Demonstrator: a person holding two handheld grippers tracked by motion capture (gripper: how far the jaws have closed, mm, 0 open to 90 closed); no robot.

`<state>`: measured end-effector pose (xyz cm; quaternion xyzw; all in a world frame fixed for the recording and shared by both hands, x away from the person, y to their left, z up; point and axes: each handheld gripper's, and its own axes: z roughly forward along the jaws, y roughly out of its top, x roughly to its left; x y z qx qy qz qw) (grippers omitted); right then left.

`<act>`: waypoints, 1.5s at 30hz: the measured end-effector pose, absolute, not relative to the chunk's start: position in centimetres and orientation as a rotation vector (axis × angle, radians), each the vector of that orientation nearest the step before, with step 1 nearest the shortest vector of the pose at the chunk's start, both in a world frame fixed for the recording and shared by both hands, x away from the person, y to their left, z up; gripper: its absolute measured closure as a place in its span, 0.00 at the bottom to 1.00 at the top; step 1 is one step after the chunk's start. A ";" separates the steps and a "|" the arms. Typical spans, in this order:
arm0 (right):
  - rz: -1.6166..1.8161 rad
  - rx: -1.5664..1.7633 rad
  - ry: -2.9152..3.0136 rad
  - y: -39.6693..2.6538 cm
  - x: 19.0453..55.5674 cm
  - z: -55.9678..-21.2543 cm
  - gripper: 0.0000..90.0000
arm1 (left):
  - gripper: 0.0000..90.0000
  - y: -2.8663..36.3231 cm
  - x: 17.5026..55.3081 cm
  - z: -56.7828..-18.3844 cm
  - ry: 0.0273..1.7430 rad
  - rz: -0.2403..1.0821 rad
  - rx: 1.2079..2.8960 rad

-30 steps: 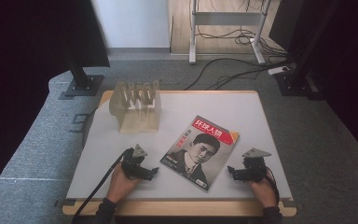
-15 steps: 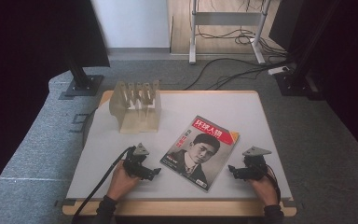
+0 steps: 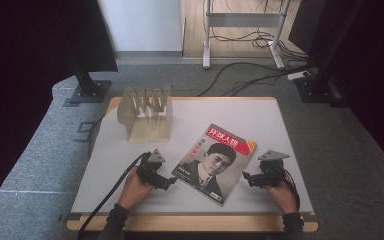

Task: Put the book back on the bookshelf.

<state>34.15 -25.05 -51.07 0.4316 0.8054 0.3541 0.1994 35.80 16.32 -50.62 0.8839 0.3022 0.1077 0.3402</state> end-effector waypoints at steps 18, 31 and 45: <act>0.967 1.119 2.286 -23.4 37.9 -50.2 0.00 | 0.00 13.4 37.9 -49.4 0.723 0.310 2.320; 0.963 1.093 2.333 -22.3 40.8 -50.2 0.00 | 0.00 11.5 38.9 -49.5 0.693 0.290 2.336; 0.937 1.123 2.385 -22.2 44.5 -51.7 0.02 | 0.00 10.8 39.3 -50.7 0.697 0.278 2.340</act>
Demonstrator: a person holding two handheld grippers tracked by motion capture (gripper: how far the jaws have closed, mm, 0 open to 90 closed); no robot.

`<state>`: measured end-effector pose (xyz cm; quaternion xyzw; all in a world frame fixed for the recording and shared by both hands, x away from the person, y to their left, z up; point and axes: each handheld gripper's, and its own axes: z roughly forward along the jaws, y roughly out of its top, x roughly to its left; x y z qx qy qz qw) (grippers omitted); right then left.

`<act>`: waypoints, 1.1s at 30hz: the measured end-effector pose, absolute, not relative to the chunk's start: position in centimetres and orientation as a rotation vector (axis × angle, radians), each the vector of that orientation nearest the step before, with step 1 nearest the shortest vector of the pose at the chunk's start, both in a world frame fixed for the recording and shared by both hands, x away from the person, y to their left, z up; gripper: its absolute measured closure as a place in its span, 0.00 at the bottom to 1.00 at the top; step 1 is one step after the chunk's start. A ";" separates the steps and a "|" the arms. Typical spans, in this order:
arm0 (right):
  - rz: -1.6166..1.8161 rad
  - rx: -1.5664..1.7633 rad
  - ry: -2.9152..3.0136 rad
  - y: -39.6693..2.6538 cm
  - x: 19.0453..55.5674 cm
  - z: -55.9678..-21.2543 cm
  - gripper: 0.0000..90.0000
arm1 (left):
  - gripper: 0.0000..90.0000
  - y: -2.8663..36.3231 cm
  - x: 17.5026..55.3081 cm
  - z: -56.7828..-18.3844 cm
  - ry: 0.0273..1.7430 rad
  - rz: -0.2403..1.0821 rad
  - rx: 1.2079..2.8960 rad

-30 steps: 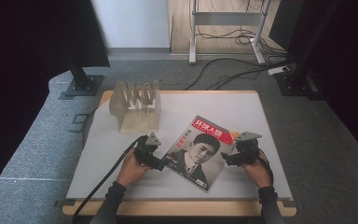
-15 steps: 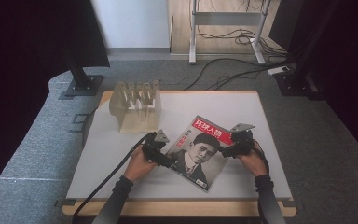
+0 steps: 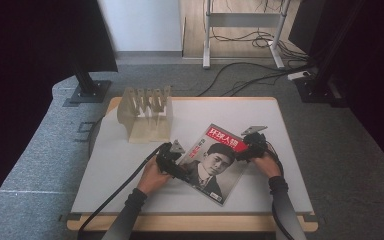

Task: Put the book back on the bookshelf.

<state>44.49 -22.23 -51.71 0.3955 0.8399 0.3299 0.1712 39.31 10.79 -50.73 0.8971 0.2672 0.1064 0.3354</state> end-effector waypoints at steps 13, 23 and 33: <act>0.999 1.183 2.401 -23.7 45.5 -53.0 0.03 | 0.00 10.2 39.7 -52.2 0.707 0.238 2.348; 1.004 1.169 2.413 -23.9 44.5 -53.0 0.03 | 0.00 10.1 39.7 -52.6 0.698 0.179 2.342; 1.019 1.160 2.407 -23.6 42.3 -53.1 0.03 | 0.00 10.1 38.8 -52.3 0.678 0.166 2.393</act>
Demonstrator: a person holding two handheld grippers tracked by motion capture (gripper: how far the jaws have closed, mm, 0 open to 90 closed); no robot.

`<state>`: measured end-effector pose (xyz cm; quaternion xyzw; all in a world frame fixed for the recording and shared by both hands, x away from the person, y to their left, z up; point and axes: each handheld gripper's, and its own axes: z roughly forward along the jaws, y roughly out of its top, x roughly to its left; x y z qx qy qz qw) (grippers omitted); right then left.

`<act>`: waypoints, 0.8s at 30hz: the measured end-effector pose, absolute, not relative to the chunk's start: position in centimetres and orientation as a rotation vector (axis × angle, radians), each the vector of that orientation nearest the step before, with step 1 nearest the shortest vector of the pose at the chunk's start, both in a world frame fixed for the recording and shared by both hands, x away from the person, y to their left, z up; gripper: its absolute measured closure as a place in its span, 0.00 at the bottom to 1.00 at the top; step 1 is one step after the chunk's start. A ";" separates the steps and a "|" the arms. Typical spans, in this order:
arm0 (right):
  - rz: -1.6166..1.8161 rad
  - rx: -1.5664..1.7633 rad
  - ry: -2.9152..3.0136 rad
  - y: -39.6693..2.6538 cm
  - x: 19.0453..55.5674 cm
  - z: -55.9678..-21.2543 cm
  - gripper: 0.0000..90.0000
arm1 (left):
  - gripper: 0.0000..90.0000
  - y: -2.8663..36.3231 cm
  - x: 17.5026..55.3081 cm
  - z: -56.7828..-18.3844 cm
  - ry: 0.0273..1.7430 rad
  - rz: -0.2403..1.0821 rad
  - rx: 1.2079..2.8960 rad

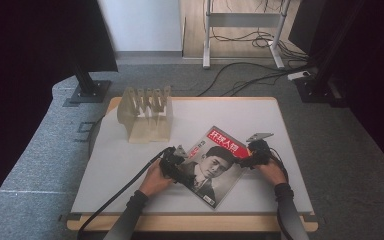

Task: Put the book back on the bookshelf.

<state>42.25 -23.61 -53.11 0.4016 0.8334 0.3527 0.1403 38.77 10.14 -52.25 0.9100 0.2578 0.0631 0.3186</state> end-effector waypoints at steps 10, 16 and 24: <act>1.033 1.129 2.419 -23.1 39.8 -53.2 0.03 | 0.00 11.3 37.1 -52.2 0.665 0.157 2.396; 1.049 1.118 2.415 -22.6 38.0 -53.3 0.03 | 0.00 12.0 35.7 -52.3 0.665 0.164 2.388; 1.053 1.112 2.415 -22.5 37.4 -53.3 0.04 | 0.00 12.4 35.0 -52.3 0.668 0.166 2.385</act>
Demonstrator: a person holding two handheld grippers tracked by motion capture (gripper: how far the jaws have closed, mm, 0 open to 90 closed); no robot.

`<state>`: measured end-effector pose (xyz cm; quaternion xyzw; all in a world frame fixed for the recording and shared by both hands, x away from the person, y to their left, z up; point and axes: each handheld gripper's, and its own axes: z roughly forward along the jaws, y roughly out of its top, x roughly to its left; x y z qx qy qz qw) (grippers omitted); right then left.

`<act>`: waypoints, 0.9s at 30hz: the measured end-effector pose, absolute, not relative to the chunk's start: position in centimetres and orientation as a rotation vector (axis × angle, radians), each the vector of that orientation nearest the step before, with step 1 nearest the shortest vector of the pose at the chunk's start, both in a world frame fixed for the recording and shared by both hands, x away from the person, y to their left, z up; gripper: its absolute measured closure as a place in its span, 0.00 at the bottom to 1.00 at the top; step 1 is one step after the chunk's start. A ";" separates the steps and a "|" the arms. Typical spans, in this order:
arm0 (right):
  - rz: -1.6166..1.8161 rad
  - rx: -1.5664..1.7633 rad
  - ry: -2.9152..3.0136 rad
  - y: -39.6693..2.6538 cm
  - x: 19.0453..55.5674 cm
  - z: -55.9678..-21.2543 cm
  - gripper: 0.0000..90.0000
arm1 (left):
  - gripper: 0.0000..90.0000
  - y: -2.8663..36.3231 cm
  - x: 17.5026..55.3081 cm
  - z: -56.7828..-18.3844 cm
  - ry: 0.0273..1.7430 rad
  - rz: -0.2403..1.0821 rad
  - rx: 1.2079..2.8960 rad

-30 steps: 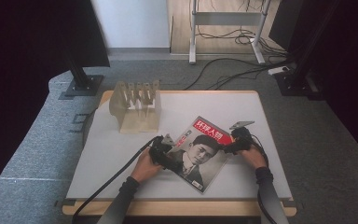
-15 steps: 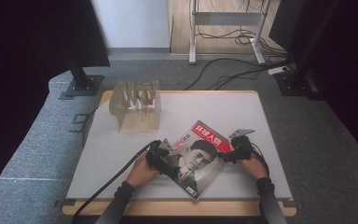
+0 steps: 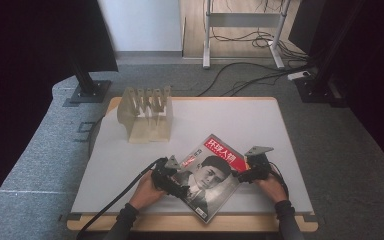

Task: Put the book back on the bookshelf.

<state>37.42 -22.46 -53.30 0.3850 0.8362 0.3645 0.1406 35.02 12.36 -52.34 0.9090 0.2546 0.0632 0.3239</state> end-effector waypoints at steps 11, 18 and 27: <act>0.989 1.132 2.378 -24.4 34.4 -52.8 0.05 | 0.00 13.6 33.8 -52.2 0.658 0.157 2.400; 0.935 1.123 2.381 -24.7 33.9 -53.1 0.01 | 0.00 13.6 33.3 -52.2 0.670 0.163 2.398; 0.916 1.165 2.338 -24.6 35.2 -53.2 0.00 | 0.00 14.2 32.4 -52.1 0.634 0.161 2.428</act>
